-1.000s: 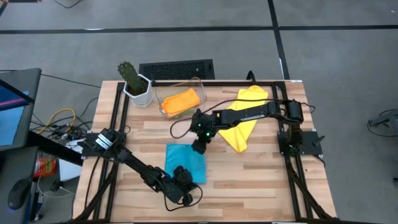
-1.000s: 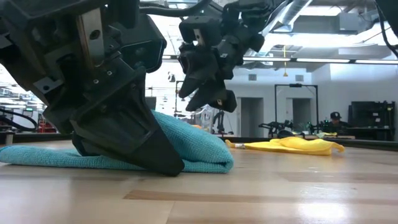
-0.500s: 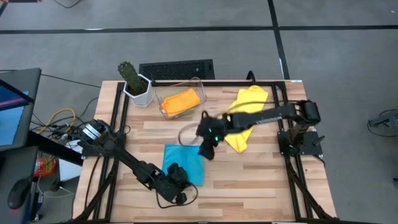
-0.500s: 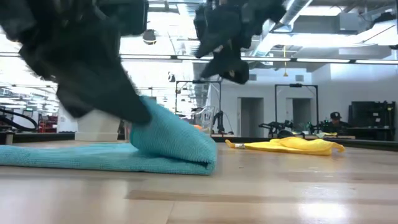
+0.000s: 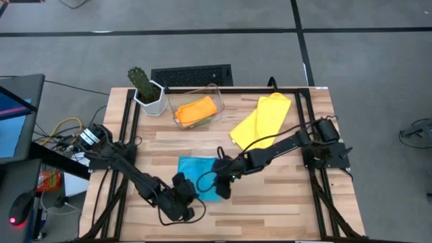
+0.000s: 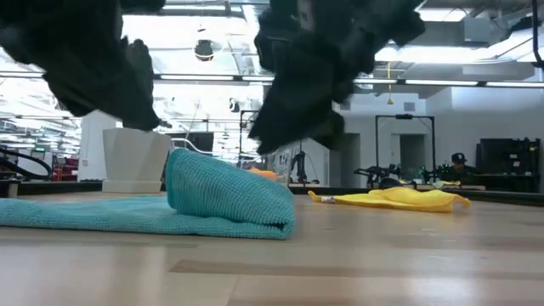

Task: Fold microfiber towels
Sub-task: Fold the blue microfiber cloth

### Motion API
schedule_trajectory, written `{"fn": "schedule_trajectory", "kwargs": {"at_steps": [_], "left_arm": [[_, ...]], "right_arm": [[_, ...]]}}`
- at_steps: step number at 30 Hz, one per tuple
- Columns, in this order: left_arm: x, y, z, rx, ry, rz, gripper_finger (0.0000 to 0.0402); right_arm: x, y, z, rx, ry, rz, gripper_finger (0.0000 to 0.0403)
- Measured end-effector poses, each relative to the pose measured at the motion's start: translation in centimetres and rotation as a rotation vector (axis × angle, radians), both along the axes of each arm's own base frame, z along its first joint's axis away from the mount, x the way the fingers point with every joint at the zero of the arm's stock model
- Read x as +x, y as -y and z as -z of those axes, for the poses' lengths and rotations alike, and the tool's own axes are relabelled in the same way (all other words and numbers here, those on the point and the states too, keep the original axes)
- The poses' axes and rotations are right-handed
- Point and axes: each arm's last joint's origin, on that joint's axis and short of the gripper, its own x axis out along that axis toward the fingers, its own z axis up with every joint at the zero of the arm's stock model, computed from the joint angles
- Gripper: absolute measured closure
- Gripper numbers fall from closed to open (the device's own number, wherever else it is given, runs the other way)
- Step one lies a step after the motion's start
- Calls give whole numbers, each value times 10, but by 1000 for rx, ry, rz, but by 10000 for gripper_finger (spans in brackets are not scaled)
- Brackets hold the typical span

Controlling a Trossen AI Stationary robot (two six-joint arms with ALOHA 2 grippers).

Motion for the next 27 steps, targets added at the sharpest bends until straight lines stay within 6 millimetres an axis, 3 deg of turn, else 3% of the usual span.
{"fn": "schedule_trajectory", "kwargs": {"at_steps": [8, 15, 21, 27], "left_arm": [[14, -25, -6, 116, 4, -5, 401], [32, -54, -6, 148, -61, 99, 401], [27, -71, -5, 127, -164, 220, 401], [18, -100, -18, 71, -94, 218, 401]], "right_arm": [[-7, -25, -14, 38, 47, 15, 281], [-25, -60, 3, -50, -11, 89, 295], [-25, -61, 10, -68, -14, 158, 294], [-18, -71, 27, -35, 19, 156, 294]]}}
